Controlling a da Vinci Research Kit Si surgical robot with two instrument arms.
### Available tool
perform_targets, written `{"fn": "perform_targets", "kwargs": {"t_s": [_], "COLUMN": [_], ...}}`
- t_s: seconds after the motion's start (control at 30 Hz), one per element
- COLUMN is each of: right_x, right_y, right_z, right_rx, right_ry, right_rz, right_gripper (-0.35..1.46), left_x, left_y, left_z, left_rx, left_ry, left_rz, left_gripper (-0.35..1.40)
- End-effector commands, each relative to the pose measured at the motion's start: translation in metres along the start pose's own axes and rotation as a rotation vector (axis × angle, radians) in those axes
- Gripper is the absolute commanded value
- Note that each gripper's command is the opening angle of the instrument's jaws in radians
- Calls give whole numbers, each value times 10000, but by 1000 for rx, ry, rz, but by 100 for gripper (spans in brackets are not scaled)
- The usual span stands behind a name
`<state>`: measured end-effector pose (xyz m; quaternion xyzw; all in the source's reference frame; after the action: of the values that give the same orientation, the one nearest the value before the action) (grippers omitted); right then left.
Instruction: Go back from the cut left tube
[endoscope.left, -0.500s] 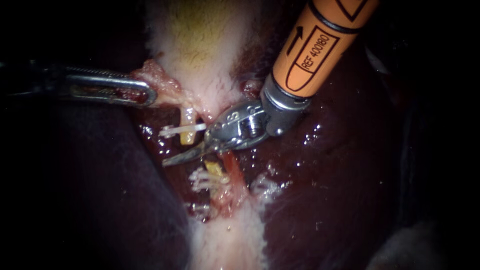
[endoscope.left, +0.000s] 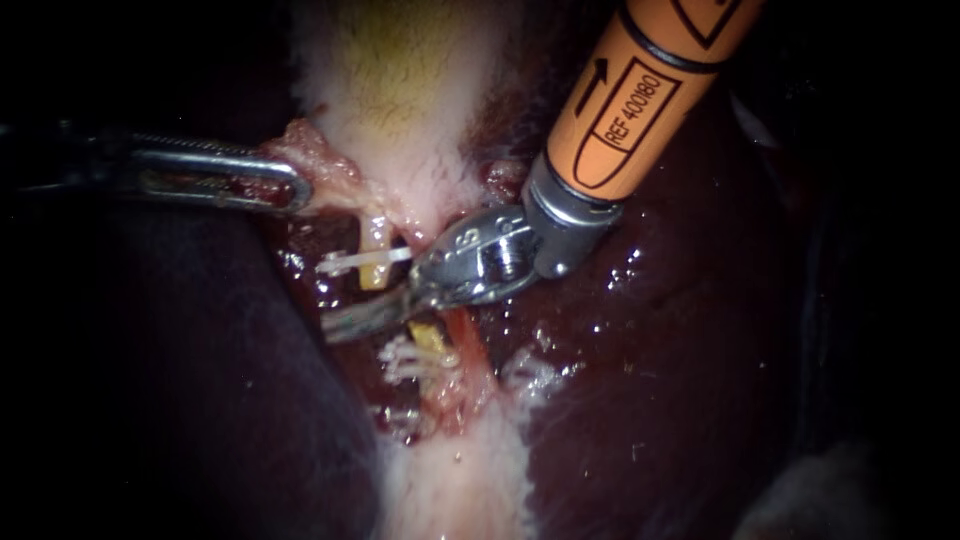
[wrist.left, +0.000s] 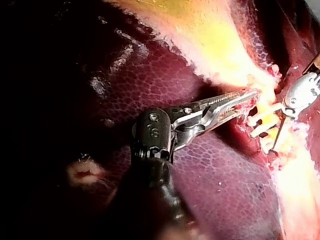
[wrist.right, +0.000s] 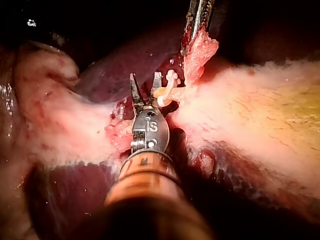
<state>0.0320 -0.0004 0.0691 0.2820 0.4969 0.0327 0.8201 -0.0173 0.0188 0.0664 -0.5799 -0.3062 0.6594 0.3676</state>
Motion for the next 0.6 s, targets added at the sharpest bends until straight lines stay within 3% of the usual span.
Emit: {"fn": "perform_targets", "kwargs": {"t_s": [0.03, 0.37, 0.47, 0.53, 0.6], "right_x": [0, -1, -1, 0, 1], "right_y": [0, -3, -11, -19, -28], "right_z": [0, -3, -6, -9, -16], "right_rx": [-1, -2, -67, -192, -235], "right_ry": [3, 6, 9, 14, 14], "right_rz": [1, 1, 1, 13, 36], "right_gripper": [91, 109, 130, 145, 145], "left_x": [0, 0, 0, -1, -1], "left_y": [0, -1, -2, -3, -4], "left_z": [0, 0, -1, -1, -2], "left_rx": [0, -1, -1, -1, -1], "left_ry": [0, 0, 0, -1, -1], "left_rz": [0, 0, 0, 0, 0], "left_gripper": [-35, -35, -35, -35, -35]}}
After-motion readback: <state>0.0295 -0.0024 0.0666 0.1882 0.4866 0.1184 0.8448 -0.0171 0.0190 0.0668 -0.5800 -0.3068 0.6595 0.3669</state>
